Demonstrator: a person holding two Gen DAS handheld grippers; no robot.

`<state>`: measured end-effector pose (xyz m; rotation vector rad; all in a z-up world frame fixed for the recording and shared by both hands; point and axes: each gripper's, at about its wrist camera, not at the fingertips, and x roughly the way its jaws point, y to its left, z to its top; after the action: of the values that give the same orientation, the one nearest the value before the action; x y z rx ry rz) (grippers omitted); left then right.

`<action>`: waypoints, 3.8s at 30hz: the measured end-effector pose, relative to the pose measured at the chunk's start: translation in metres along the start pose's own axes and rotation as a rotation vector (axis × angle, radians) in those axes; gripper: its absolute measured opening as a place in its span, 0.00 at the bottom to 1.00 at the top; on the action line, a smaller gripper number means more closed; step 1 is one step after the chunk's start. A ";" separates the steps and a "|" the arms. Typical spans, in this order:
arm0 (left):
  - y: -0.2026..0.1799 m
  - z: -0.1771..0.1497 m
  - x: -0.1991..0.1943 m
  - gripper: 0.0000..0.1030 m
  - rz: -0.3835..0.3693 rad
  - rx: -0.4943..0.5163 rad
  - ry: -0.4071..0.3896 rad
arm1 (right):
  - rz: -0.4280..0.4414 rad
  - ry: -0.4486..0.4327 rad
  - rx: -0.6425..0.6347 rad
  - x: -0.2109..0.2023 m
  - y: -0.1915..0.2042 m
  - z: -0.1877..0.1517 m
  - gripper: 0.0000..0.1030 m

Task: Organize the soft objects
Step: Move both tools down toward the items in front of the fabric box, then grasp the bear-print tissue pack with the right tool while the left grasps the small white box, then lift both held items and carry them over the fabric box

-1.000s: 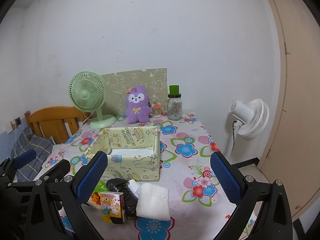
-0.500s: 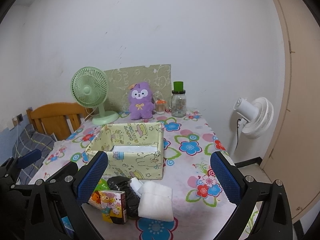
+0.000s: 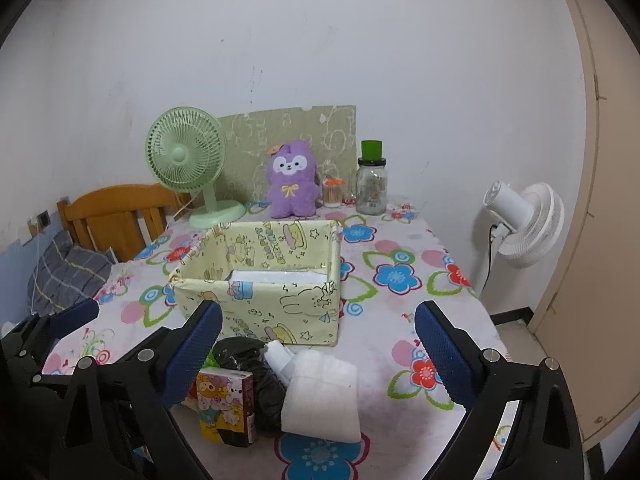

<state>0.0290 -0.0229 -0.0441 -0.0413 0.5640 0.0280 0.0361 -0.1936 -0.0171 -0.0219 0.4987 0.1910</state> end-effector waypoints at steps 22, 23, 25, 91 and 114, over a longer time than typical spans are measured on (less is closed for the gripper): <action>0.011 -0.026 0.028 0.84 -0.027 -0.006 0.098 | 0.058 0.088 -0.003 0.034 0.016 -0.028 0.95; 0.012 -0.028 0.029 0.84 -0.028 -0.006 0.103 | 0.061 0.094 -0.007 0.035 0.018 -0.030 0.95; 0.013 -0.030 0.032 0.83 -0.024 -0.004 0.112 | 0.062 0.103 -0.014 0.039 0.022 -0.033 0.95; -0.002 -0.034 0.040 0.22 -0.059 0.053 0.149 | 0.130 0.247 0.009 0.075 0.058 -0.046 0.52; -0.017 -0.004 0.021 0.21 -0.058 0.078 0.086 | 0.117 0.184 0.037 0.056 0.045 -0.015 0.52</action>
<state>0.0446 -0.0395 -0.0583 0.0170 0.6495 -0.0527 0.0685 -0.1404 -0.0555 0.0259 0.6880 0.2956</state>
